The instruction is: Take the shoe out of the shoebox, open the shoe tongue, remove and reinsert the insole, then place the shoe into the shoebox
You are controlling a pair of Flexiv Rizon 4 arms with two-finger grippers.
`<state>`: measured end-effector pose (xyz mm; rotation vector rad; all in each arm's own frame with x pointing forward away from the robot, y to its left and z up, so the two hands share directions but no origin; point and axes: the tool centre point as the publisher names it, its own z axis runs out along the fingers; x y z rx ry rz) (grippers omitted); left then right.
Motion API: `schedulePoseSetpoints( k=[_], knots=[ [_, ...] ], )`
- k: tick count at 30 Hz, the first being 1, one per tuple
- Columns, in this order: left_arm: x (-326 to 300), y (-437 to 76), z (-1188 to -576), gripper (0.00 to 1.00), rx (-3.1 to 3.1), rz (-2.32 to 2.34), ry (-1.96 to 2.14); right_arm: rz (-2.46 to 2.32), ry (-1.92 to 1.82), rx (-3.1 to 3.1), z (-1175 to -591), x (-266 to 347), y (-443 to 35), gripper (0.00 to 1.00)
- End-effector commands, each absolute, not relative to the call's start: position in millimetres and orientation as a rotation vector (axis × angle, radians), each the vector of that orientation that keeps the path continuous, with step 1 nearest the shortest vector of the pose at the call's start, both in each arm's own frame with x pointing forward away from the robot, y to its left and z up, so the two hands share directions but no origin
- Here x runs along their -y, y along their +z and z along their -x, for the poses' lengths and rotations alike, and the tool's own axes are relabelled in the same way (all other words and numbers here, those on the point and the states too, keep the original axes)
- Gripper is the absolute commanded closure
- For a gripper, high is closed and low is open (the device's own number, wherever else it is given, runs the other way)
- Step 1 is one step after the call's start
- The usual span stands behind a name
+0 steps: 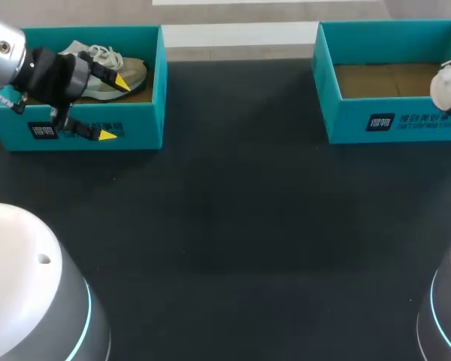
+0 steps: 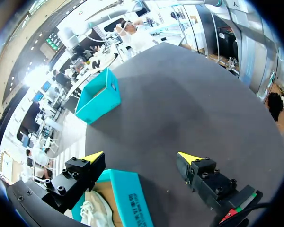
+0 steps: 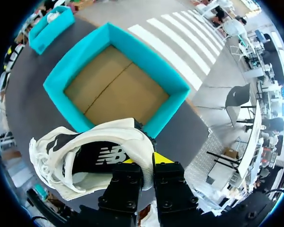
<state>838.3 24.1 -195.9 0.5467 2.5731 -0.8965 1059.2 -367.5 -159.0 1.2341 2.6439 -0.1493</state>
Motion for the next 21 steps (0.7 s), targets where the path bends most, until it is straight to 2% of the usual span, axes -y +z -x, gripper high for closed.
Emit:
schedulePoseSetpoints(
  k=[1,21],
  knots=[
    [-23.9,-196.3,-838.4,0.0,-2.575,-0.548,-0.893,-2.158,0.026,-2.029,-1050.3,368.3,-158.8,1.0],
    [-23.9,-196.3,-838.4,0.0,-2.575,-0.548,-0.893,-2.26,0.054,-1.9,-1048.7,364.6,-161.8,1.0]
  ],
)
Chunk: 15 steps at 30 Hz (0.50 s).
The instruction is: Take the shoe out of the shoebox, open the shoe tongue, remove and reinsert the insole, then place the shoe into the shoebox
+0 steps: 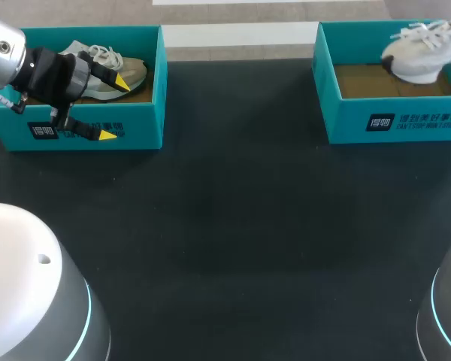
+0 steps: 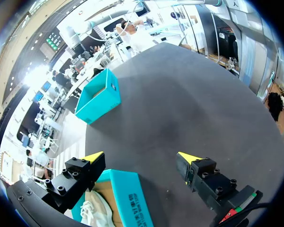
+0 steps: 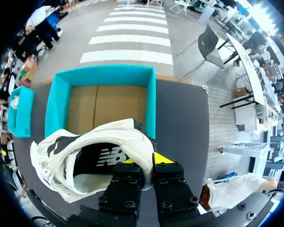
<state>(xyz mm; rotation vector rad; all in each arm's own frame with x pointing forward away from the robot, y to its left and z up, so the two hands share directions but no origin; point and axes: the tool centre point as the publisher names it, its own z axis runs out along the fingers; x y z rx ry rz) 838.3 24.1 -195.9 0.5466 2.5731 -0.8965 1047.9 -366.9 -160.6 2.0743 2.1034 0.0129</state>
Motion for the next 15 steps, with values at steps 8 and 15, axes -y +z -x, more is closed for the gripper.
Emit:
schedulePoseSetpoints(
  k=[8,15],
  knots=[
    [-23.9,-196.3,-838.4,0.0,-2.575,-0.548,-0.893,-2.288,0.074,-1.753,-1045.5,352.7,-167.6,1.0],
    [-23.9,-196.3,-838.4,0.0,-2.575,-0.548,-0.893,-2.27,0.048,-1.784,-1044.1,347.6,-174.6,1.0]
  ],
)
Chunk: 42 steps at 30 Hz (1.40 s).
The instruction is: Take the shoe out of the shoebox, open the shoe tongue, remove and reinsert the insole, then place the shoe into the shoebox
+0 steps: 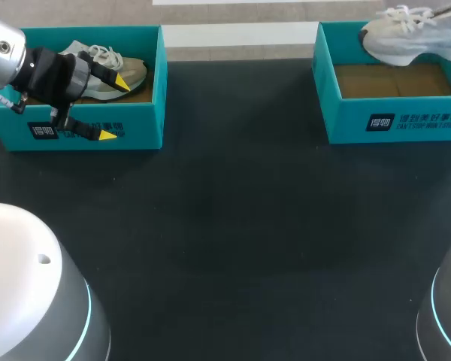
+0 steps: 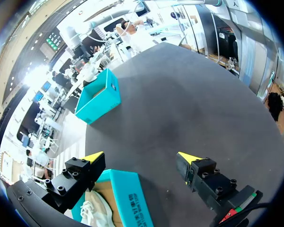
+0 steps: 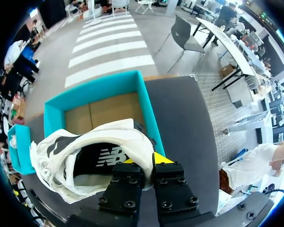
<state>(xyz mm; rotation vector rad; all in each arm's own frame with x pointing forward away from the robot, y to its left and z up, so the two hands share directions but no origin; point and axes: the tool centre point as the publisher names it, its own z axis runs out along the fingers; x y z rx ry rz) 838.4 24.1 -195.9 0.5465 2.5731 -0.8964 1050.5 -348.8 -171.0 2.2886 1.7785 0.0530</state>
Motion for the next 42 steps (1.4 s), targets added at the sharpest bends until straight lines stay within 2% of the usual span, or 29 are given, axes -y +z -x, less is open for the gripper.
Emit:
schedulePoseSetpoints(
  k=[1,23,31,42],
  knots=[
    [-23.9,-196.3,-838.4,0.0,-2.575,-0.548,-0.893,-2.27,0.052,-1.783,-1043.5,346.9,-174.8,1.0],
    [-23.9,-196.3,-838.4,0.0,-2.575,-0.548,-0.893,-2.253,0.055,-1.824,-1042.4,345.9,-176.7,1.0],
    [-23.9,-196.3,-838.4,0.0,-2.575,-0.548,-0.893,-2.28,0.046,-1.812,-1054.7,329.5,-199.9,1.0],
    [-23.9,-196.3,-838.4,0.0,-2.575,-0.548,-0.893,-2.327,0.046,-1.712,-1065.7,341.4,-224.7,1.0]
  ],
)
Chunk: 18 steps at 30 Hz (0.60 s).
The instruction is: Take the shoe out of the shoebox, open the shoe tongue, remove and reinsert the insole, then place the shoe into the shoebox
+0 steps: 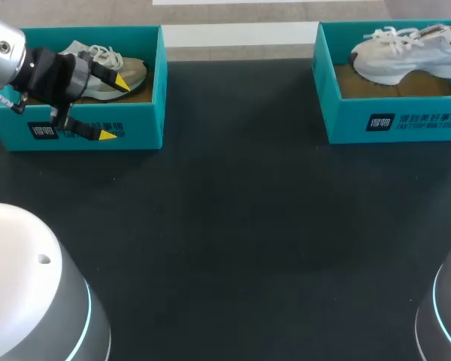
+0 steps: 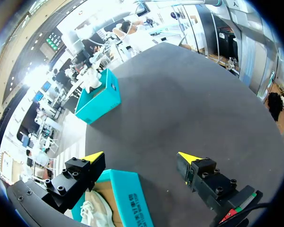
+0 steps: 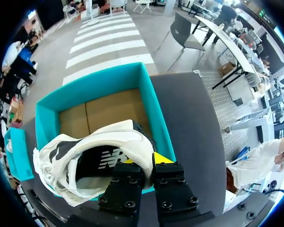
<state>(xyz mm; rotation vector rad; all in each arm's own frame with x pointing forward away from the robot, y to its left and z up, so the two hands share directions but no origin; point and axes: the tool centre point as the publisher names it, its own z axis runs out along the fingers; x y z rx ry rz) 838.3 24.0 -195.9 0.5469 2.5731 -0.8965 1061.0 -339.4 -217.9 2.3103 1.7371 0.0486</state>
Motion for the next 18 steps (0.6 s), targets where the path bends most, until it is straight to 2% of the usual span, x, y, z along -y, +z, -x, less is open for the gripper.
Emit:
schedulePoseSetpoints(
  k=[1,18],
  knots=[
    [-23.9,-196.3,-838.4,0.0,-2.575,-0.548,-0.893,-2.311,0.052,-1.724,-1066.5,342.2,-227.1,1.0],
    [-23.9,-196.3,-838.4,0.0,-2.575,-0.548,-0.893,-2.349,-0.016,-1.672,-1063.5,350.6,-262.1,1.0]
  ],
)
